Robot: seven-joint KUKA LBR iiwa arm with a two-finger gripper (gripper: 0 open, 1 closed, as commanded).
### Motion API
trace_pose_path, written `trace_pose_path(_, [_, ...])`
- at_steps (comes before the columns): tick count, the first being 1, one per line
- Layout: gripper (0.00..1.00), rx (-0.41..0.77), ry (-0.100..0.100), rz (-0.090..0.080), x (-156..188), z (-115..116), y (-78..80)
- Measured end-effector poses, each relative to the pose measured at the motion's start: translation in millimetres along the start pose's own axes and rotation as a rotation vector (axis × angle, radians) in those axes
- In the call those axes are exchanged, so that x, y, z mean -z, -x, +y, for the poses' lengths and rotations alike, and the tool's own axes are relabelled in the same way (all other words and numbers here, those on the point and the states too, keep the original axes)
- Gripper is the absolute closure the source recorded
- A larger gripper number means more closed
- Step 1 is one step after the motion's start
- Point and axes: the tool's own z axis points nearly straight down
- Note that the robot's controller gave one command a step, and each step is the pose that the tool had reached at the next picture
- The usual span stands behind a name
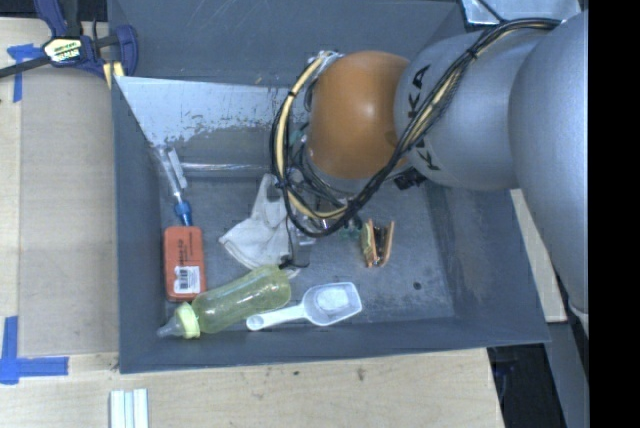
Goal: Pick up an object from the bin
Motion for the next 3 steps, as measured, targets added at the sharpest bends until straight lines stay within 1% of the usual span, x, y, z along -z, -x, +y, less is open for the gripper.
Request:
trace_pose_path(1, [1.00,-0.129,0.001,-0.001,-28,0,-0.4])
trace_pose_path(2, [1.00,-0.129,0.001,-0.001,-28,0,-0.4])
trace_pose_path(3, [1.00,-0.119,0.001,0.002,-8,-10,-8.5])
